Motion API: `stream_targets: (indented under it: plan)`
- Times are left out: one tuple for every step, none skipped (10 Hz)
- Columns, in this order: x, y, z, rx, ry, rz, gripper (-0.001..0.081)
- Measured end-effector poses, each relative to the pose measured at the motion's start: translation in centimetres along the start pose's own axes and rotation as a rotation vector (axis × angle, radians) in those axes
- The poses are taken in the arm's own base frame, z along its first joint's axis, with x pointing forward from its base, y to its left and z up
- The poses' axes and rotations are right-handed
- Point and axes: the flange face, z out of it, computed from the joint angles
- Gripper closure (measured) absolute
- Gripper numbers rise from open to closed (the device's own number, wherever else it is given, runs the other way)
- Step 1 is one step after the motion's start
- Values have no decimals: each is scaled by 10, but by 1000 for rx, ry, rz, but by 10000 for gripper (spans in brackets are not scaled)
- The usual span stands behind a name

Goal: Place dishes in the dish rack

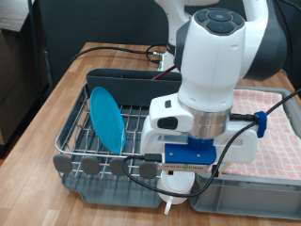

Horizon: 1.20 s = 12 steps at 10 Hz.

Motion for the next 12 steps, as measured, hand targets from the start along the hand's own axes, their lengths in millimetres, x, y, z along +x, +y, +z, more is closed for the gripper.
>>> stream_targets:
  plan:
    - [-1, -2, -5, -2, -20, -7, 29]
    - [-1, -4, -9, 3, -27, -11, 9]
    - [0, -6, -14, 7, -25, -13, 9]
    - [0, -7, -19, 11, -22, -13, 4]
    - [0, -7, -25, 12, -23, -14, 4]
    - [1, -7, -33, 12, -24, -15, 3]
    - [1, -7, -40, 10, -26, -15, 3]
    - [1, -7, -48, 10, -21, -17, 3]
    - [2, -7, -55, 12, -13, -20, 3]
    - [2, -7, -62, 9, 2, -24, 3]
    - [2, -6, -71, 3, 16, -29, 3]
    - [1, -6, -82, -5, 25, -32, 3]
